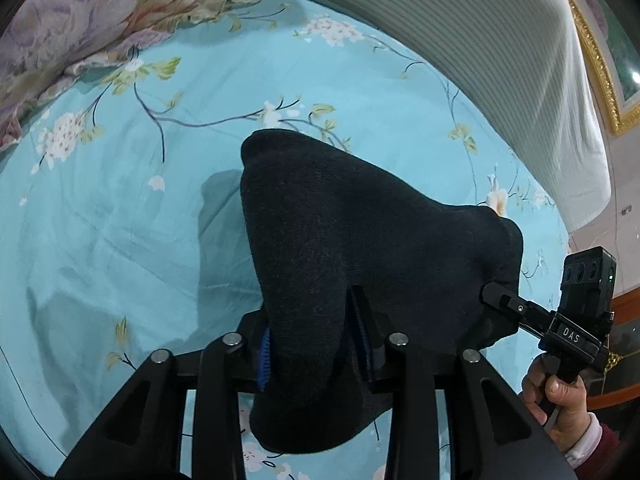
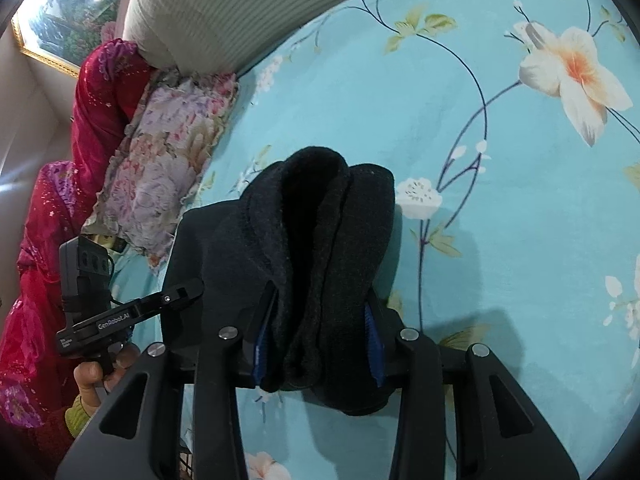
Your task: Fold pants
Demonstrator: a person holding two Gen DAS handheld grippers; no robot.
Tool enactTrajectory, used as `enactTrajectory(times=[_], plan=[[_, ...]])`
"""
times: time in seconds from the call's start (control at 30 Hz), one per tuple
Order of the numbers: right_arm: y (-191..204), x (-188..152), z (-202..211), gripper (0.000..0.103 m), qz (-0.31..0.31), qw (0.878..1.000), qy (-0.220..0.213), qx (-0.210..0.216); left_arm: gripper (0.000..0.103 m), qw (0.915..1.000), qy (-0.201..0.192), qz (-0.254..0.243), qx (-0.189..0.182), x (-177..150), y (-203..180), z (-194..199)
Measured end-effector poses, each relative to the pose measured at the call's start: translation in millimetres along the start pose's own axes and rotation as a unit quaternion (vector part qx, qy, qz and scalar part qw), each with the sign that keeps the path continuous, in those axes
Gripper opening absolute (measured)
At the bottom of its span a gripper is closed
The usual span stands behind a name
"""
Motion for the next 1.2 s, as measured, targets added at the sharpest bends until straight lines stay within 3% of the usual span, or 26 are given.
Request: enactTrajectory(times=[0.3, 0.8, 1.2], plan=[[-4.1, -1.8, -2.0, 0.054, 0.016, 1.0, 0.0, -0.027, 0.054, 0.9993, -0.006, -0.015, 0.032, -1.2, 4.5, 3.9], [4.7, -6.8, 15.6, 0.071, 0.032, 0.997, -0.018, -0.061, 0.073, 0.9972, -0.016, -0.022, 0.07, -16.1, 4.2, 19.4], [30.6, -23.6, 37.6, 0.08, 0.08, 0.993, -0.041, -0.08, 0.077, 0.9929, -0.046, -0.031, 0.106, -33.9, -6.6, 42.0]])
Point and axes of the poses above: each gripper's, at about its wrist camera, not at the fingertips, and z roughly against the way its jaws point, y to its left, x to its top, the point moved 9 cm from there along -z, roughly the way its jaws point, and after that the axes turned 7 degrees about -x, right-handed, at the moved point
